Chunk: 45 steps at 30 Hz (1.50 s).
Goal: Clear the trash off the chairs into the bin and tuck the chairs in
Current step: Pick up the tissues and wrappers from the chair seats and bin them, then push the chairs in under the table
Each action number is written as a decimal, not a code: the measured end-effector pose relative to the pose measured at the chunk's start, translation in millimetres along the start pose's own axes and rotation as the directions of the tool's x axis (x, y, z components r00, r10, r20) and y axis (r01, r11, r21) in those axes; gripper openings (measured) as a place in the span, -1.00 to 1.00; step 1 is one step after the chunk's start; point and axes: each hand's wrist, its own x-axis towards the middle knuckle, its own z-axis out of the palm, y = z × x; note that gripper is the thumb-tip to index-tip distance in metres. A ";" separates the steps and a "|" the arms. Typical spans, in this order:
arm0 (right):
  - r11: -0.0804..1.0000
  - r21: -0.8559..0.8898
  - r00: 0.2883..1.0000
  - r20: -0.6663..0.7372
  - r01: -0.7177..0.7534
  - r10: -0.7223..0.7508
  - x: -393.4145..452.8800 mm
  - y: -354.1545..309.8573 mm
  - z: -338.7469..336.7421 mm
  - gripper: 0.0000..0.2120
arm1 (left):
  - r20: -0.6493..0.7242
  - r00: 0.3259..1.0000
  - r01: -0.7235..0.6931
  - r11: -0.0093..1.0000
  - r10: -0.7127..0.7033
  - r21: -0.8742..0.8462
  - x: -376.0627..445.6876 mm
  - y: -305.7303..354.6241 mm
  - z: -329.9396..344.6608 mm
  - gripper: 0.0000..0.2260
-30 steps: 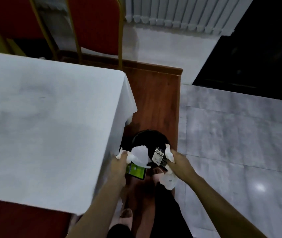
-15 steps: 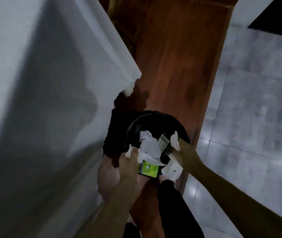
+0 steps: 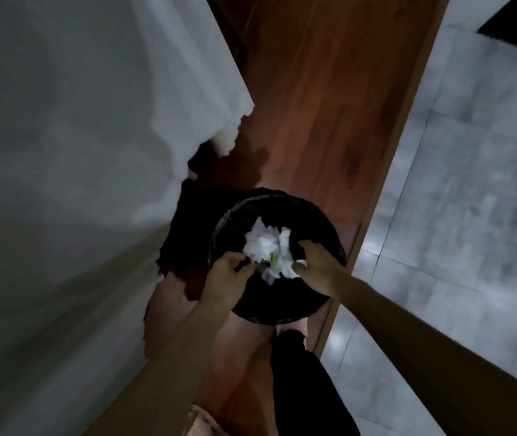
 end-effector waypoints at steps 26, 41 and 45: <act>0.571 -0.300 0.629 0.153 0.764 -0.762 -466.0 -384.9 264.6 -0.58 | -0.613 0.749 -0.490 0.833 0.251 -0.257 -521.9 -263.2 -356.5 -0.91; 0.371 -0.322 0.491 0.536 0.871 -0.687 -468.5 -508.2 424.1 -0.56 | -0.696 0.708 -0.245 0.966 0.120 -0.082 -556.7 -393.6 -476.9 -0.90; 0.321 -0.315 0.449 0.583 0.893 -0.677 -480.4 -537.4 471.8 -0.56 | -0.670 0.695 -0.150 0.964 0.261 0.221 -570.8 -426.9 -519.4 -0.86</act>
